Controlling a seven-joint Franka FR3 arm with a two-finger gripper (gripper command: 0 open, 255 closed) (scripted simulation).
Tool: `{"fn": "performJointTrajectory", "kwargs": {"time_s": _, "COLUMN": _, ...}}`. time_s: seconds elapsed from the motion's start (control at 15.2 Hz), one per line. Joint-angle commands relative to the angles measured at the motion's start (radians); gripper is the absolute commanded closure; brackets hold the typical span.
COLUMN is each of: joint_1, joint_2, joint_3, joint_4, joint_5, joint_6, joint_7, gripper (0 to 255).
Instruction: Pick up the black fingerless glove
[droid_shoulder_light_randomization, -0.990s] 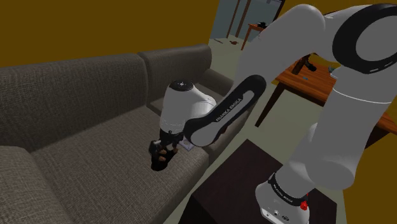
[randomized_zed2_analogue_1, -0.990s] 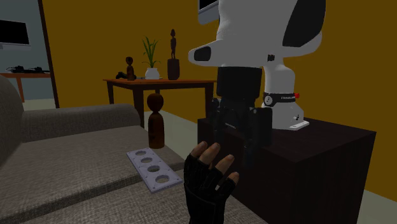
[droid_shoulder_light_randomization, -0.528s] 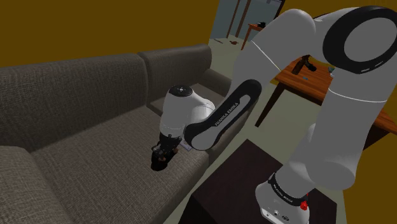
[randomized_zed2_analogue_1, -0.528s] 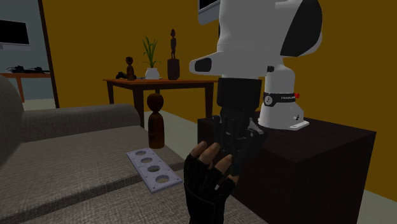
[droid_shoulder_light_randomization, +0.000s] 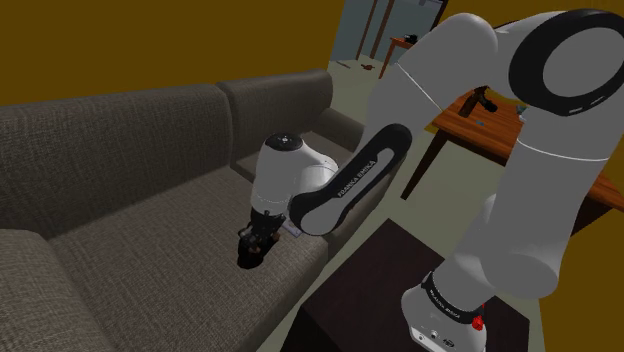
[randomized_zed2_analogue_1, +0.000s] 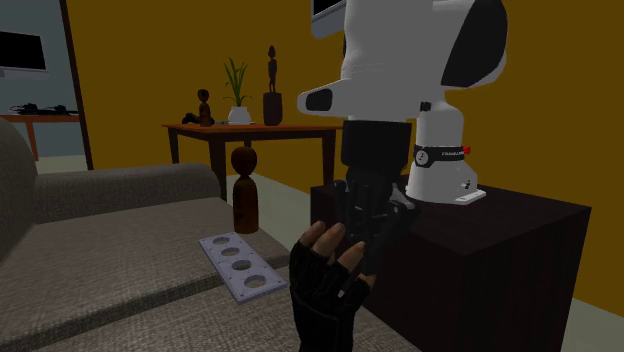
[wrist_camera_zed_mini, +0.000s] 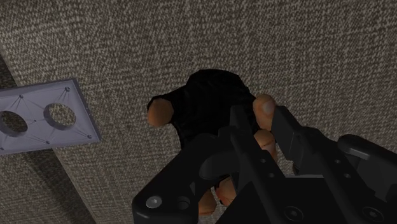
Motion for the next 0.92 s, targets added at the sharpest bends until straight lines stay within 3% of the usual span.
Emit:
{"fn": "performJointTrajectory", "kwargs": {"time_s": 0.0, "joint_1": -0.008, "joint_2": -0.019, "joint_3": 0.011, "joint_4": -0.002, "joint_5": 0.018, "joint_6": -0.017, "joint_7": -0.014, "gripper": 255}}
{"fn": "performJointTrajectory", "kwargs": {"time_s": 0.86, "joint_1": -0.047, "joint_2": -0.195, "joint_3": 0.074, "joint_4": -0.001, "joint_5": 0.173, "joint_6": -0.179, "joint_7": -0.130, "gripper": 255}}
